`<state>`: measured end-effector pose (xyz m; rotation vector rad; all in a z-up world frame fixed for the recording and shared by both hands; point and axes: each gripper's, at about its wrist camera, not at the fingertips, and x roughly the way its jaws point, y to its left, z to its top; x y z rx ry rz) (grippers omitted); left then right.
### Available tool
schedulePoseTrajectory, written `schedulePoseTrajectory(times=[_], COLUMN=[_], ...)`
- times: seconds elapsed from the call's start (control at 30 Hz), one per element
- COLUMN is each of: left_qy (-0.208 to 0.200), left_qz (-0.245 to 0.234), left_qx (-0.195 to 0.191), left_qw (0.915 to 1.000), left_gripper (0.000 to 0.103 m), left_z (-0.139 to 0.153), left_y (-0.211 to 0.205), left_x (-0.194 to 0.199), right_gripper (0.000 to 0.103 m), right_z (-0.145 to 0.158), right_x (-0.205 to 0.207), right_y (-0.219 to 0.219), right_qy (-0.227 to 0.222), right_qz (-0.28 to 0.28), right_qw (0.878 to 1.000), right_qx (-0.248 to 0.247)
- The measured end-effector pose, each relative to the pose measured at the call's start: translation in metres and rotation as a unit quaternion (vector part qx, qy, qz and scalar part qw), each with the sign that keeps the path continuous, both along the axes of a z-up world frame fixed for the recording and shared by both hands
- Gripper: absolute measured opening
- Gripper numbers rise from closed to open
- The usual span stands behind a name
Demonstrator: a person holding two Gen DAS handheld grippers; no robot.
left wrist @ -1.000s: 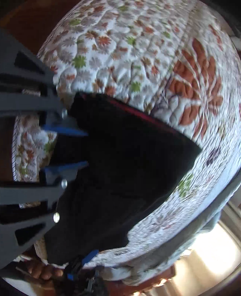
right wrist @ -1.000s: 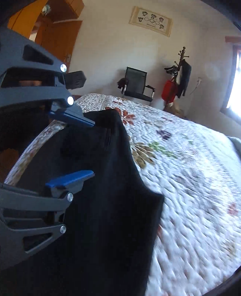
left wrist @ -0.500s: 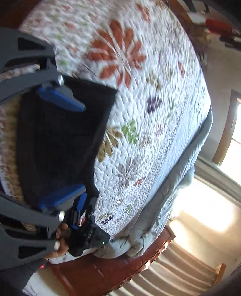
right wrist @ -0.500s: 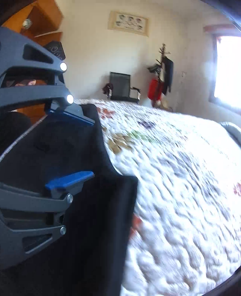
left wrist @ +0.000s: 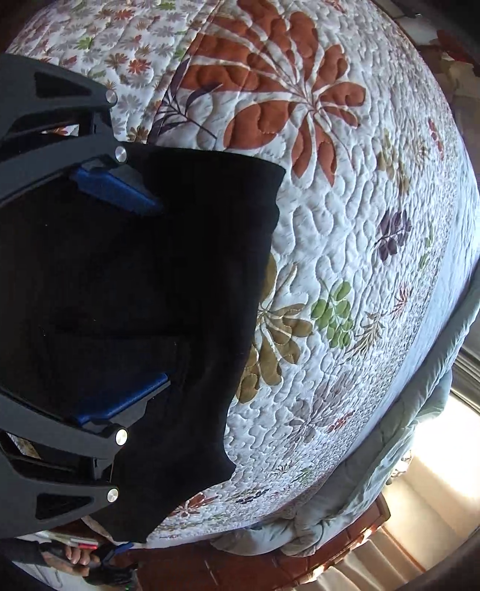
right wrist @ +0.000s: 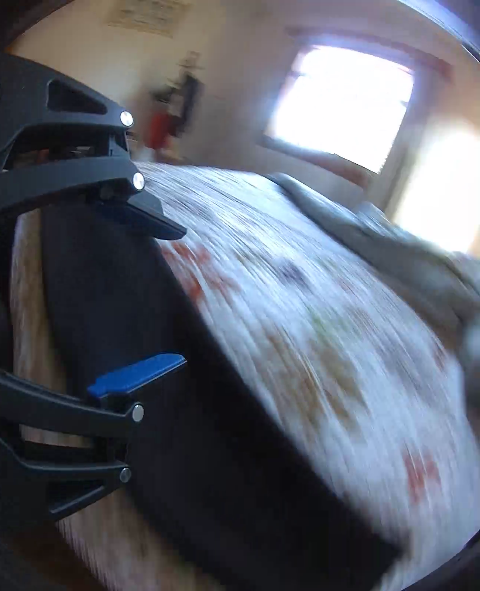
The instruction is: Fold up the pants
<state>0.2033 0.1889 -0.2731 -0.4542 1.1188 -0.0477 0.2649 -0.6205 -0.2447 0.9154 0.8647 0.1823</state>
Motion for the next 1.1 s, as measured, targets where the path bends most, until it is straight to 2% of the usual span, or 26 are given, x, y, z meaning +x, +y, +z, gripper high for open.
schedulePoseTrajectory(times=[0.03, 0.13, 0.23, 0.3, 0.43, 0.53, 0.67, 0.8, 0.87, 1.0, 1.1], left_qy=[-0.003, -0.019, -0.025, -0.018, -0.002, 0.002, -0.001, 0.001, 0.002, 0.002, 0.003], left_qz=[0.001, 0.011, 0.024, 0.029, 0.027, 0.031, 0.039, 0.040, 0.040, 0.040, 0.041], left_qx=[0.000, -0.010, -0.024, -0.018, 0.008, 0.013, 0.012, 0.026, 0.029, 0.030, 0.031], left_qw=[1.0000, 0.9997, 0.9991, 0.9993, 0.9996, 0.9994, 0.9992, 0.9989, 0.9988, 0.9987, 0.9987], left_gripper=[0.085, 0.085, 0.085, 0.085, 0.085, 0.085, 0.088, 0.089, 0.089, 0.089, 0.090], left_z=[0.000, 0.003, 0.002, 0.003, 0.004, 0.004, 0.003, 0.004, 0.004, 0.004, 0.005], left_y=[0.000, 0.004, 0.008, 0.006, -0.001, -0.002, -0.003, -0.007, -0.008, -0.009, -0.009], left_x=[0.000, -0.007, -0.009, -0.007, -0.003, -0.002, -0.002, -0.001, -0.001, -0.001, -0.001], right_gripper=[0.065, 0.065, 0.065, 0.065, 0.065, 0.065, 0.066, 0.057, 0.056, 0.059, 0.056], right_z=[-0.005, -0.024, -0.048, -0.067, -0.084, -0.090, -0.093, -0.101, -0.105, -0.098, -0.092], right_x=[-0.021, -0.065, -0.085, -0.089, -0.078, -0.066, -0.055, -0.067, -0.073, -0.063, -0.058], right_y=[-0.044, -0.123, -0.161, -0.176, -0.186, -0.193, -0.208, -0.218, -0.218, -0.200, -0.206], right_qy=[0.004, -0.009, -0.018, -0.022, -0.032, -0.052, -0.054, -0.064, -0.072, -0.079, -0.100], right_qz=[-0.049, -0.149, -0.202, -0.222, -0.227, -0.215, -0.200, -0.208, -0.212, -0.162, -0.163], right_qw=[0.999, 0.988, 0.976, 0.968, 0.965, 0.964, 0.967, 0.963, 0.961, 0.974, 0.968], right_qx=[0.003, 0.037, 0.081, 0.112, 0.130, 0.147, 0.149, 0.157, 0.162, 0.140, 0.161])
